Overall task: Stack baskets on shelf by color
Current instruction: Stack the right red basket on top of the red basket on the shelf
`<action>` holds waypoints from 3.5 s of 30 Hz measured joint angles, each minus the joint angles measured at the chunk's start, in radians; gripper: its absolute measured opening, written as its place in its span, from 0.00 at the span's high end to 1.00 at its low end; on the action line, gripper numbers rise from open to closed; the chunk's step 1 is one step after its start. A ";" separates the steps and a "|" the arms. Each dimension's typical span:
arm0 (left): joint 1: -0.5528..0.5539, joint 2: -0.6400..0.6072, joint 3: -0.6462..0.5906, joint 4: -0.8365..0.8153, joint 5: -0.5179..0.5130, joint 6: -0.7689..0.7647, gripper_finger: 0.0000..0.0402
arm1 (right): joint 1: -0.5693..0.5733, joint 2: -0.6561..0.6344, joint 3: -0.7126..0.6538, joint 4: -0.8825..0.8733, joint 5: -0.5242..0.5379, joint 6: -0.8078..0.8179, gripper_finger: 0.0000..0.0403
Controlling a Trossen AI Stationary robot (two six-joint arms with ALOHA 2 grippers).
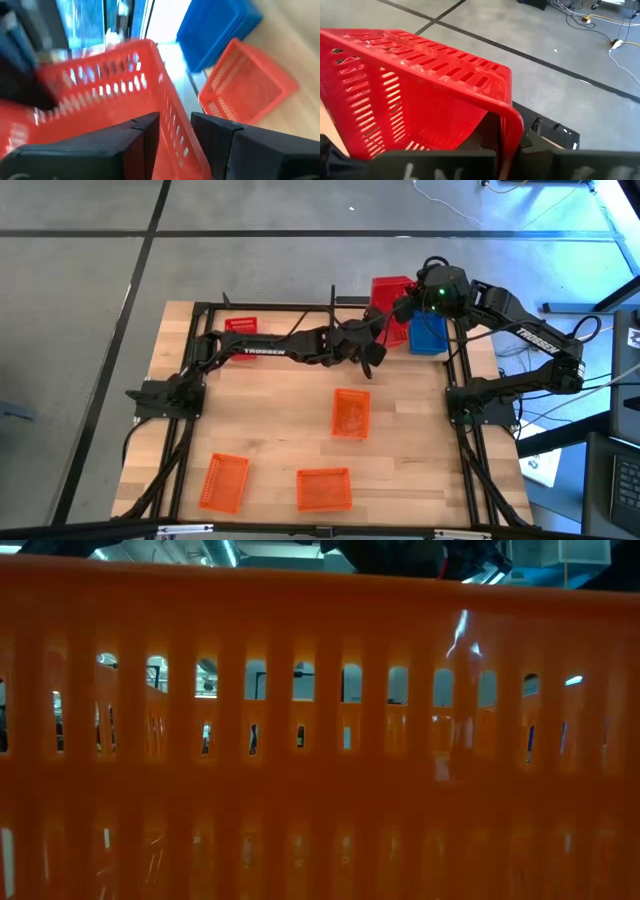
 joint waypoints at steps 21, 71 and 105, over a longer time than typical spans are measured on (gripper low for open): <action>-0.042 -0.032 -0.004 0.097 0.011 -0.087 0.74 | -0.060 -0.002 0.003 0.008 -0.076 -0.010 1.00; -0.067 -0.091 0.002 -0.253 -0.150 -0.259 0.74 | -0.079 0.083 -0.002 0.129 -0.036 -0.173 1.00; -0.122 -0.035 0.343 -0.585 -0.247 -0.673 0.74 | -0.139 0.097 0.056 0.053 -0.272 -0.166 1.00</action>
